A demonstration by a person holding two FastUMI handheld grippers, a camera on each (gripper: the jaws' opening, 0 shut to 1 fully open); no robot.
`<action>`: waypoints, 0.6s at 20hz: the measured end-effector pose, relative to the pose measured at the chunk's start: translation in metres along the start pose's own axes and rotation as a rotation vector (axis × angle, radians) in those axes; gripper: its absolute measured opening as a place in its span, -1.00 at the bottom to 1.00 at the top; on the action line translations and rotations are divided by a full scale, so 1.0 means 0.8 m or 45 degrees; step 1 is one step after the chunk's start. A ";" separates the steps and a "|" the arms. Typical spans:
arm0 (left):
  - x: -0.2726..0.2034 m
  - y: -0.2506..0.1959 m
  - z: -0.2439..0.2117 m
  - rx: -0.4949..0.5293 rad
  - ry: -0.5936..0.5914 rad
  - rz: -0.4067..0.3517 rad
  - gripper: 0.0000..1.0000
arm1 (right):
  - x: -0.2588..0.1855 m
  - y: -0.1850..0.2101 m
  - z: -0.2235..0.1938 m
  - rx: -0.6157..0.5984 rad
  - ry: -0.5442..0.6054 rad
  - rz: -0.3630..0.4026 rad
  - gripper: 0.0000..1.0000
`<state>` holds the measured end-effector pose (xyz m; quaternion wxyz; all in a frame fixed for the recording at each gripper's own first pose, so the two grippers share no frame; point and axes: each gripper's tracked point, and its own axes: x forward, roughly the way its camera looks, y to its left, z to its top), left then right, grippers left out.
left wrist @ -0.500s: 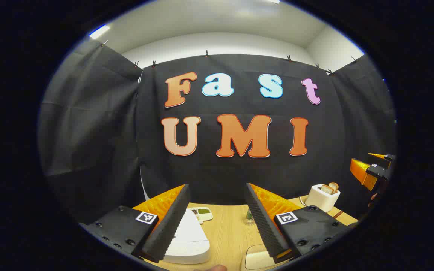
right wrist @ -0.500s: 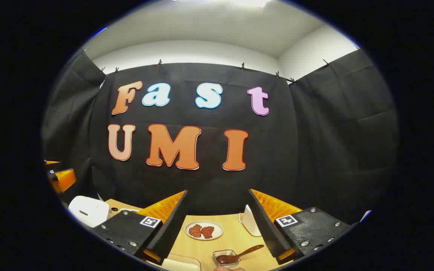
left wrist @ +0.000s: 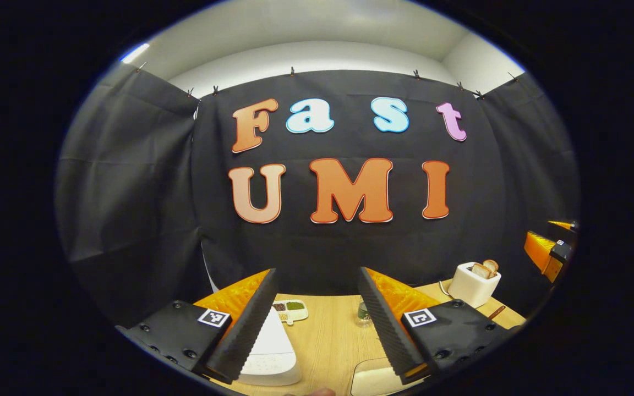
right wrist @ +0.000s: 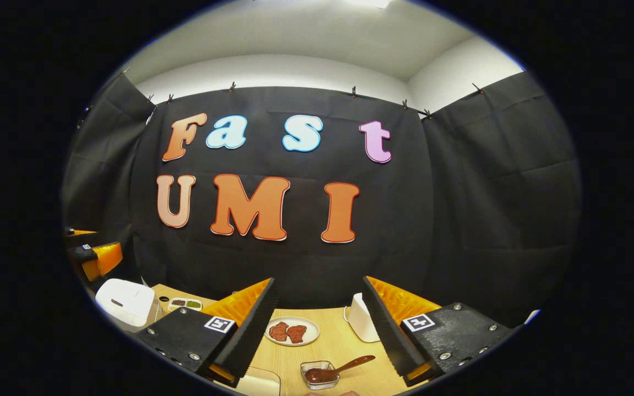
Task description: Close the left gripper, press the button to open the rice cooker; take a wooden spoon from the chopstick holder with the right hand, scoop a spoonful of rice and pour it into the rice cooker, then put the wooden spoon back into the chopstick holder.
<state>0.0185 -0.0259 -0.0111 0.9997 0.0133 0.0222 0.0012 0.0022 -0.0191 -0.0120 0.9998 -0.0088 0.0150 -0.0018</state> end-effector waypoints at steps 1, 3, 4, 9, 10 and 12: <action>0.001 0.001 0.002 0.000 -0.003 0.003 0.97 | 0.002 -0.001 0.002 -0.002 -0.003 -0.004 0.90; 0.003 0.006 0.004 0.009 -0.015 0.011 0.97 | 0.005 0.002 0.002 -0.002 -0.001 -0.002 0.90; 0.006 0.009 0.006 0.014 -0.021 0.015 0.97 | 0.005 0.003 0.003 -0.002 -0.002 0.003 0.90; 0.005 0.017 0.010 0.024 -0.034 0.014 1.00 | 0.008 0.009 0.001 -0.013 0.010 0.006 0.90; 0.005 0.021 0.010 0.032 -0.037 0.019 1.00 | 0.005 0.008 0.001 -0.015 0.010 0.006 0.90; 0.006 0.027 0.010 0.056 -0.038 0.032 0.83 | 0.005 0.012 -0.005 -0.020 0.026 0.013 0.90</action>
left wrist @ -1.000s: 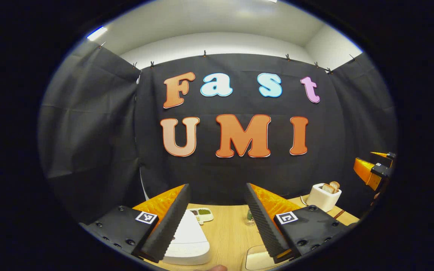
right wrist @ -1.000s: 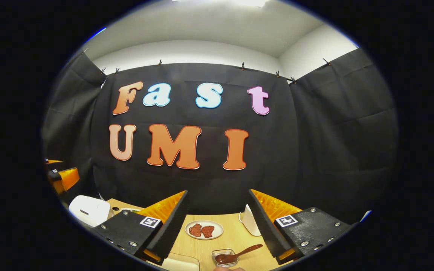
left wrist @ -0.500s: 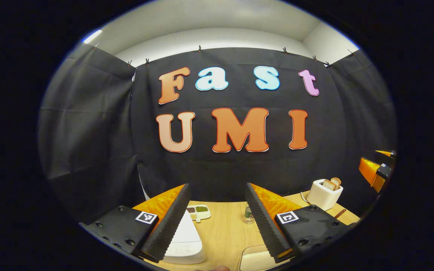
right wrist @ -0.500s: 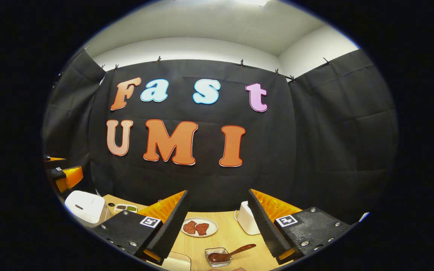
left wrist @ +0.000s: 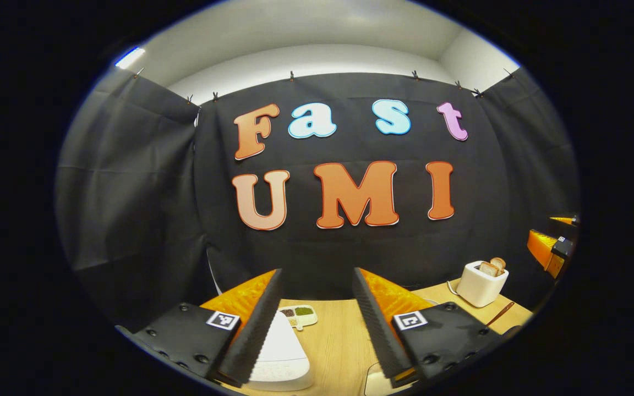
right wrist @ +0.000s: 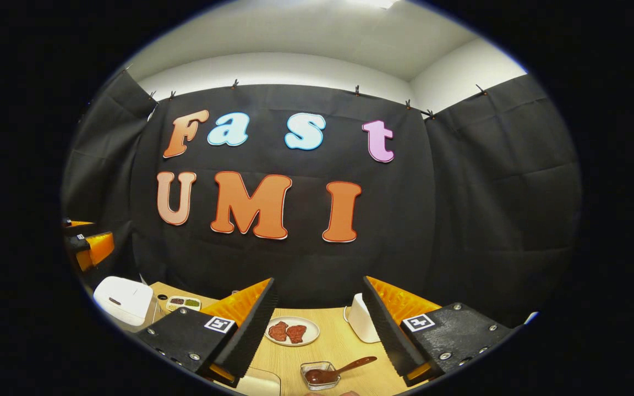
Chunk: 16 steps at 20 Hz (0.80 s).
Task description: Close the left gripper, press the button to open the rice cooker; take a wooden spoon from the chopstick holder with the right hand, scoop a spoonful of rice and pour it into the rice cooker, then put the wooden spoon back into the chopstick holder.
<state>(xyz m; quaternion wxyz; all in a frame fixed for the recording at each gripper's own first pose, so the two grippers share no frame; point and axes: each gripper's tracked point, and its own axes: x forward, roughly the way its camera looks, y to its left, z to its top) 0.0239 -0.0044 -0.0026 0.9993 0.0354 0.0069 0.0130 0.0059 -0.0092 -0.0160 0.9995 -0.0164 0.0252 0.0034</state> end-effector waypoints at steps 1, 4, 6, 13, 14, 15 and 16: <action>0.007 0.002 -0.008 0.039 0.015 0.007 0.66 | 0.000 0.003 -0.002 0.002 0.010 0.002 0.90; 0.013 0.017 -0.029 0.092 0.110 0.018 -0.54 | -0.002 0.004 -0.006 0.007 0.024 0.003 0.90; 0.018 0.053 -0.049 0.057 0.201 0.103 -0.92 | -0.003 0.000 -0.009 -0.010 0.034 -0.009 0.90; 0.037 0.124 -0.154 -0.264 0.684 0.163 -0.89 | -0.014 -0.013 -0.023 -0.034 0.078 -0.063 0.90; 0.037 0.130 -0.169 -0.286 0.741 0.159 -0.89 | -0.016 -0.014 -0.026 -0.041 0.086 -0.071 0.91; 0.040 0.138 -0.177 -0.307 0.790 0.160 -0.92 | -0.019 -0.018 -0.029 -0.050 0.097 -0.083 0.91; 0.040 0.145 -0.185 -0.325 0.838 0.159 -0.90 | -0.023 -0.022 -0.031 -0.062 0.107 -0.097 0.91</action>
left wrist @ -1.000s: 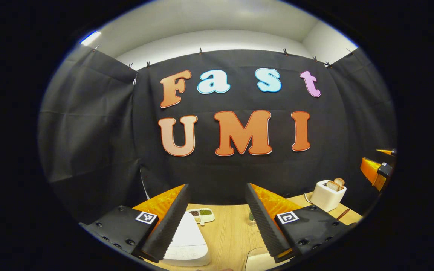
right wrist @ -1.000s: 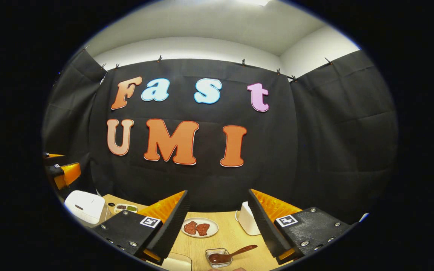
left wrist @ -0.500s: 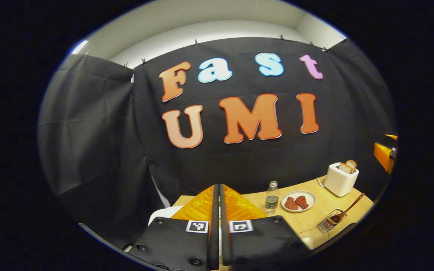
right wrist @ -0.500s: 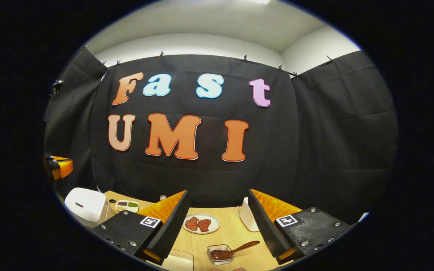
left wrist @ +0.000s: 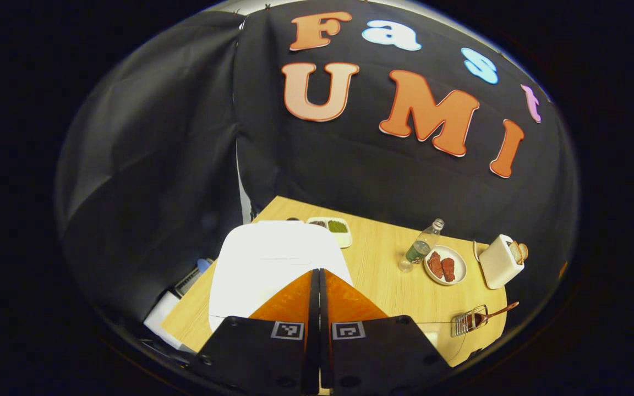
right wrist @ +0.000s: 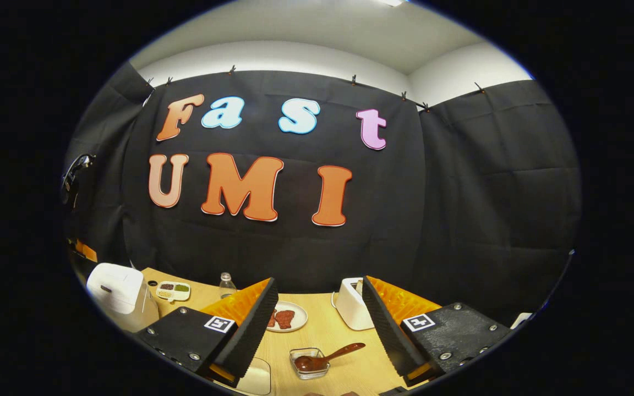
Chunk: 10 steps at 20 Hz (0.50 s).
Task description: Close the left gripper, press the button to open the rice cooker; take a wooden spoon from the chopstick holder with the right hand, scoop a spoonful of rice and pour it into the rice cooker, then put the wooden spoon back into the chopstick holder.
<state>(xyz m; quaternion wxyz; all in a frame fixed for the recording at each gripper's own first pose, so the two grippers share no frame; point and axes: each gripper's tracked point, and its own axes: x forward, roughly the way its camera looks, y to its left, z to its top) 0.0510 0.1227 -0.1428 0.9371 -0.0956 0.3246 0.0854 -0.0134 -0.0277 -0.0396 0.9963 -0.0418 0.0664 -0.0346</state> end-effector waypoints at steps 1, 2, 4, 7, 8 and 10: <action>0.008 0.005 -0.001 -0.019 0.046 -0.007 -0.91 | -0.003 -0.005 -0.003 -0.011 0.007 -0.017 0.91; 0.015 0.015 -0.009 -0.037 0.104 0.002 -0.90 | -0.009 -0.009 -0.007 -0.023 0.016 -0.031 0.91; 0.030 0.027 -0.021 -0.098 0.230 0.002 -0.88 | -0.015 -0.017 -0.017 -0.033 0.036 -0.058 0.91; 0.049 0.044 -0.038 -0.153 0.367 0.004 -0.90 | -0.028 -0.038 -0.040 -0.006 0.100 -0.109 0.90; 0.054 0.051 -0.041 -0.154 0.398 0.019 -0.89 | -0.030 -0.043 -0.044 0.005 0.112 -0.126 0.91; 0.060 0.053 -0.050 -0.160 0.461 0.014 -0.90 | -0.035 -0.055 -0.049 0.013 0.128 -0.168 0.91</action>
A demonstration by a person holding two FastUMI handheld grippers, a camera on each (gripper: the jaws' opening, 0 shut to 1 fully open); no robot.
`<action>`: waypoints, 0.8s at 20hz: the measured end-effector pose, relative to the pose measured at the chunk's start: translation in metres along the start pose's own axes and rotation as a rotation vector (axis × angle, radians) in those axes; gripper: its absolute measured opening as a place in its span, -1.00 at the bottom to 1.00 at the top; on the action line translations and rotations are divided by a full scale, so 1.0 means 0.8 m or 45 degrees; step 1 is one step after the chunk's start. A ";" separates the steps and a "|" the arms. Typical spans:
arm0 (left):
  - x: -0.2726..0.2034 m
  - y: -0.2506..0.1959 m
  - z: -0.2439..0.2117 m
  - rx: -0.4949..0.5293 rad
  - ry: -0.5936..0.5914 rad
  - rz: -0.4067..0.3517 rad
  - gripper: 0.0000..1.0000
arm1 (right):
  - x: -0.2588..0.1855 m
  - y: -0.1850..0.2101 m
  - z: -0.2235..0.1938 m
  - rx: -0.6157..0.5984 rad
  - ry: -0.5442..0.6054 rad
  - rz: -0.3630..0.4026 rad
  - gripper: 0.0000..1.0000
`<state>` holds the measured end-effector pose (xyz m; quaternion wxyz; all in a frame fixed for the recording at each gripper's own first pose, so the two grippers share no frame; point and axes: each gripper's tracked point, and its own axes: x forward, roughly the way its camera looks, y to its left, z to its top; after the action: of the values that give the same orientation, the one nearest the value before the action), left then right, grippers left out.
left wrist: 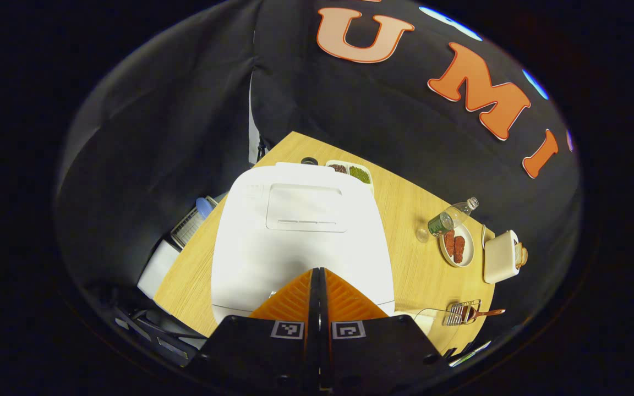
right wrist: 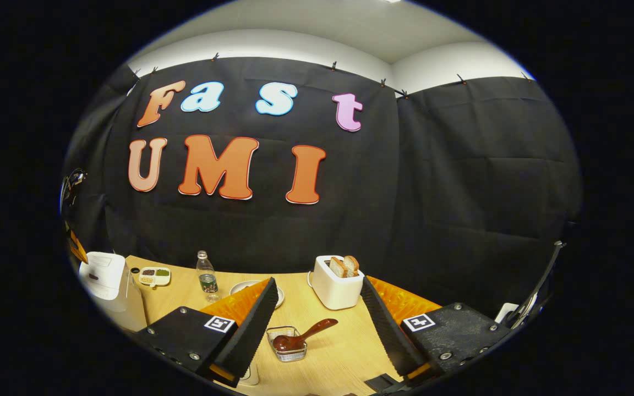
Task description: Close the left gripper, press the button to open the rice cooker; take a wooden spoon from the chopstick holder with the right hand, scoop a spoonful of rice and pour it into the rice cooker, then put the wooden spoon back into the chopstick holder.
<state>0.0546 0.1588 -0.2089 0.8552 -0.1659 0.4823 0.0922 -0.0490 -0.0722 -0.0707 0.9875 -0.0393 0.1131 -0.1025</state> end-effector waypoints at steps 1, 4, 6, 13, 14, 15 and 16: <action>0.005 0.000 -0.005 -0.005 0.035 -0.006 -0.90 | -0.001 -0.005 -0.002 -0.002 0.006 -0.018 0.91; 0.020 0.000 -0.019 -0.029 0.114 -0.021 -0.89 | -0.004 -0.013 -0.009 -0.004 0.021 -0.048 0.91; 0.029 0.000 -0.032 -0.046 0.166 -0.027 -0.89 | -0.008 -0.015 -0.014 -0.012 0.029 -0.056 0.91; 0.031 -0.001 -0.032 -0.052 0.167 -0.034 -0.89 | -0.004 -0.011 -0.024 -0.010 0.066 -0.038 0.90; 0.026 -0.003 -0.025 -0.029 0.129 -0.035 -0.89 | -0.001 -0.009 -0.025 -0.002 0.075 -0.031 0.91; 0.017 -0.006 -0.014 0.008 0.071 -0.033 -0.89 | 0.001 -0.009 -0.027 0.007 0.083 -0.026 0.91; 0.007 -0.009 -0.002 0.048 0.007 -0.027 -0.89 | 0.005 -0.011 -0.030 0.015 0.093 -0.025 0.91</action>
<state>0.0582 0.1517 -0.2133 0.8578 -0.1552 0.4845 0.0737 -0.0523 -0.0827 -0.0944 0.9819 -0.0306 0.1480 -0.1141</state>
